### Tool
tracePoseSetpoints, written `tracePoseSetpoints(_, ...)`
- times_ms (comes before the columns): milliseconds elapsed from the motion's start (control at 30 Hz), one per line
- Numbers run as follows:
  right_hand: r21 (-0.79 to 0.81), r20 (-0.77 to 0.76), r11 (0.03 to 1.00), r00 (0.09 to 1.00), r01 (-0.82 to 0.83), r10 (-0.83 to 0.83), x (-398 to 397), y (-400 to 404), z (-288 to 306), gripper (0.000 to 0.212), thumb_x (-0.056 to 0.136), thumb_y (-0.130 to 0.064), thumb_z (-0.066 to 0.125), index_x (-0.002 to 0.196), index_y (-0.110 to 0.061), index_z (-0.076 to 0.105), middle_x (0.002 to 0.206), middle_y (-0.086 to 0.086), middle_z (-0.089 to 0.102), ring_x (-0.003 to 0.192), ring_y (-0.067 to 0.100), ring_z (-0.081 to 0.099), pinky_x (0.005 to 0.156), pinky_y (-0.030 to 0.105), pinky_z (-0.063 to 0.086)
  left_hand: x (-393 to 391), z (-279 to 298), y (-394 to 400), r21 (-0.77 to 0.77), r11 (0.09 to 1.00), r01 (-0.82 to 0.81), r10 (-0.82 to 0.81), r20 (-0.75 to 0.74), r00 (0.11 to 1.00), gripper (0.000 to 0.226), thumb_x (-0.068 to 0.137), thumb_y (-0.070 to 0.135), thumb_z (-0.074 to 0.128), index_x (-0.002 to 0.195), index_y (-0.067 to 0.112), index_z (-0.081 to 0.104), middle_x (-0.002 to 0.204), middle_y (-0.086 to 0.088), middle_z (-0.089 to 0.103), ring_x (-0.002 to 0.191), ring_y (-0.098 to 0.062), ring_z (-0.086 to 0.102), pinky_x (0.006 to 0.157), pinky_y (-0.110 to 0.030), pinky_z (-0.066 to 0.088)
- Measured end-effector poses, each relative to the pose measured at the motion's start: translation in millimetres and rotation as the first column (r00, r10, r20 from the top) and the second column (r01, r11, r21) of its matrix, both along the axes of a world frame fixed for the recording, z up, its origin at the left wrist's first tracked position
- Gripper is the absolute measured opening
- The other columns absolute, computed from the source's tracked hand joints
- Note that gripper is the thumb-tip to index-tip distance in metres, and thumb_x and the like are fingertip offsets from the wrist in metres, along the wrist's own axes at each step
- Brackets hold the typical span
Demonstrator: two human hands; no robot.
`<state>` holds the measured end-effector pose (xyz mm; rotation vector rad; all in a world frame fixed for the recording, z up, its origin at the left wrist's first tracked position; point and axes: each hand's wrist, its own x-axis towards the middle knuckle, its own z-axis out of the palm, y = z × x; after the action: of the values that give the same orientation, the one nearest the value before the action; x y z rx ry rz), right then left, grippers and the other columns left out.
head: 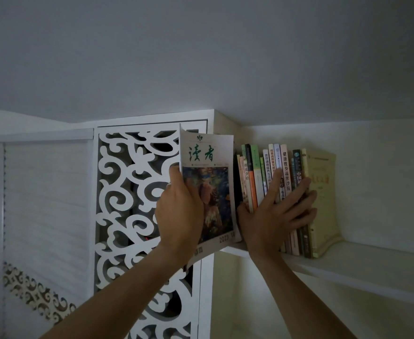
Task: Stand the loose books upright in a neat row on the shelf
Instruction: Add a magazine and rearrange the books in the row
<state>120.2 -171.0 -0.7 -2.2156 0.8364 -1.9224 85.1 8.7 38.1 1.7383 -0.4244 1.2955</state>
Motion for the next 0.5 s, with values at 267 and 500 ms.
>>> tracePoseSetpoints(267, 0.014, 0.023, 1.000, 1.000, -0.012, 0.011, -9, -6, 1, 0.124, 0.068, -0.071, 0.073, 0.163, -0.020, 0.012, 0.165, 0.030, 0.005, 0.150, 0.054, 0.007, 0.116, 0.070, 0.013, -11, 3, -25, 0.014, 0.999, 0.032, -0.032, -0.027, 0.999, 0.026, 0.094, 0.042, 0.027, 0.103, 0.018, 0.034, 0.080, 0.002, 0.056, 0.061, -0.022, 0.053, 0.049, -0.031, 0.038)
tracePoseSetpoints(500, -0.017, 0.035, 1.000, 0.999, -0.012, 0.012, -7, -8, -2, 0.122, 0.068, -0.079, 0.067, 0.163, -0.019, 0.018, 0.165, 0.030, 0.006, 0.150, 0.055, 0.007, 0.117, 0.069, 0.011, 24, 2, -61, 0.036, 0.997, 0.061, -0.058, -0.074, 0.996, 0.015, 0.109, 0.026, 0.039, 0.117, 0.014, 0.044, 0.083, -0.001, 0.066, 0.063, -0.018, 0.062, 0.052, -0.024, 0.043)
